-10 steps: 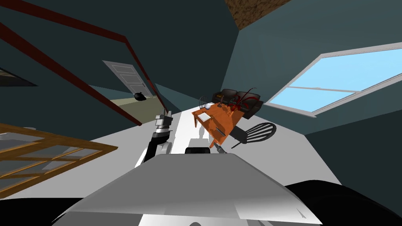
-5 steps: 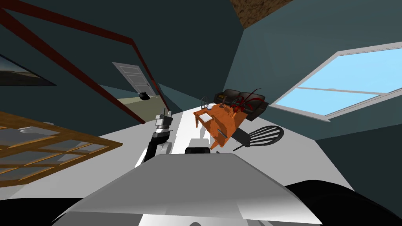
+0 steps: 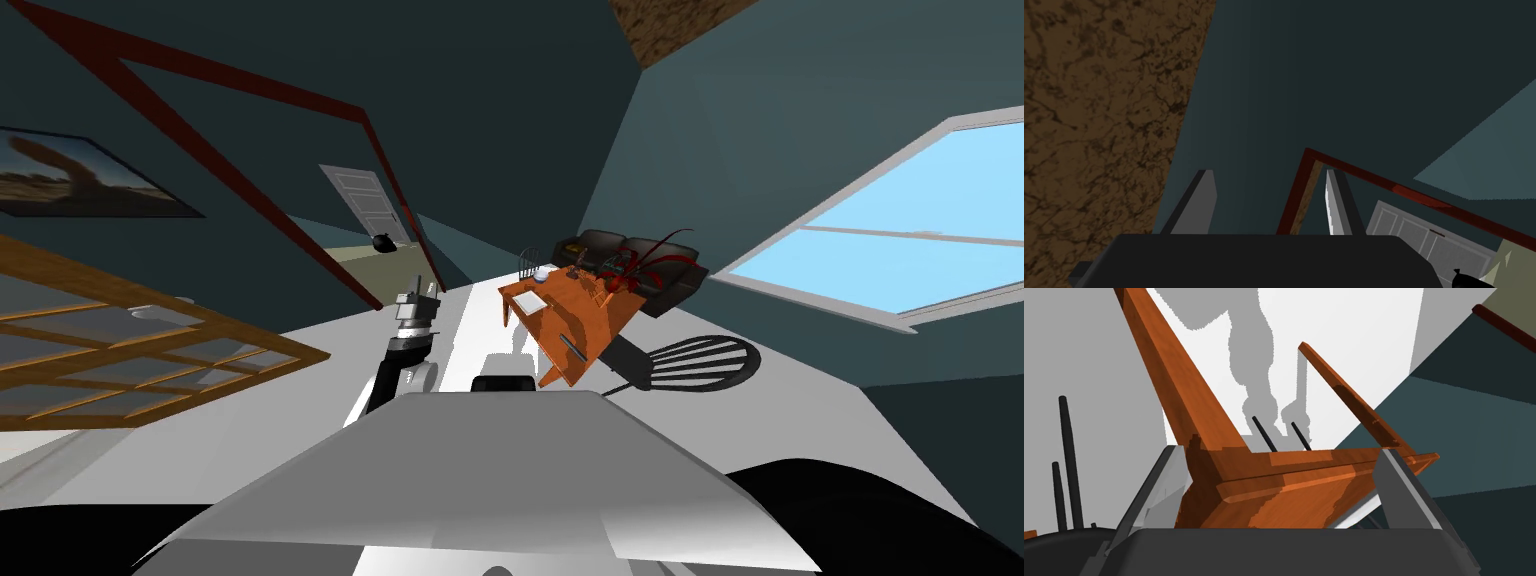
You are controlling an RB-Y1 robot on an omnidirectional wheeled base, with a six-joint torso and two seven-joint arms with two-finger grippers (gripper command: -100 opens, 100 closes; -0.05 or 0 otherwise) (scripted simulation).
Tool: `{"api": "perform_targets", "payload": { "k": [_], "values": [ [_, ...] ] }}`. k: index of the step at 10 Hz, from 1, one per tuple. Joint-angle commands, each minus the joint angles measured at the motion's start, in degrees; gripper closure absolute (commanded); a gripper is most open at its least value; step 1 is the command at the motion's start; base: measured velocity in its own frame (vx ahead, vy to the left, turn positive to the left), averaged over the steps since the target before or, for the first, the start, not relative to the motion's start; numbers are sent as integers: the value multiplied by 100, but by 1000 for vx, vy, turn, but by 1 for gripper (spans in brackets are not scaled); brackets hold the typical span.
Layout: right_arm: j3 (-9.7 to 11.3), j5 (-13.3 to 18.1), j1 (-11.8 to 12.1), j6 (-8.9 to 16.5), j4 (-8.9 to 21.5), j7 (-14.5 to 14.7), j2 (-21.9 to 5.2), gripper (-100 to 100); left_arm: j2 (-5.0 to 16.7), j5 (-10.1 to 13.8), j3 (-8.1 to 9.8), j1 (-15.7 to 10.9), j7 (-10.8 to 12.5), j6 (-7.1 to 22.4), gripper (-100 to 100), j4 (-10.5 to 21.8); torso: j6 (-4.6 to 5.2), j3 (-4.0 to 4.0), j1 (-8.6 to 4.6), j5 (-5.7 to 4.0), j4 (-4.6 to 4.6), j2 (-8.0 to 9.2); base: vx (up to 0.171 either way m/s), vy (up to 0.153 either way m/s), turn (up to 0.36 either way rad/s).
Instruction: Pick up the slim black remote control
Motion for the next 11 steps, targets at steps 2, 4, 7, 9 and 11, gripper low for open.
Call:
{"api": "perform_targets", "payload": {
  "k": [2,4,7,9,11],
  "values": [
    [157,-25,48,87,235,127,-210,-100,0,0,0,-1,0,0,0,0,-2,0,4,2,0,0,48,5,116],
    [291,-46,61,132,445,235,-365,-100,0,0,0,-1,0,0,0,0,-2,1,4,1,1,2,48,3,134],
    [655,-99,59,210,997,563,-740,-100,0,0,0,0,0,0,0,0,-4,-7,4,2,-2,-14,93,9,260],
    [870,-127,33,223,1385,779,-926,-100,0,0,0,1,0,0,0,0,-2,-19,0,1,-7,-33,151,-9,271],
    [1063,-149,-3,218,1703,990,-1075,-100,0,0,0,0,0,0,0,0,-6,-25,1,1,-9,-43,159,-5,361]
  ]
}}
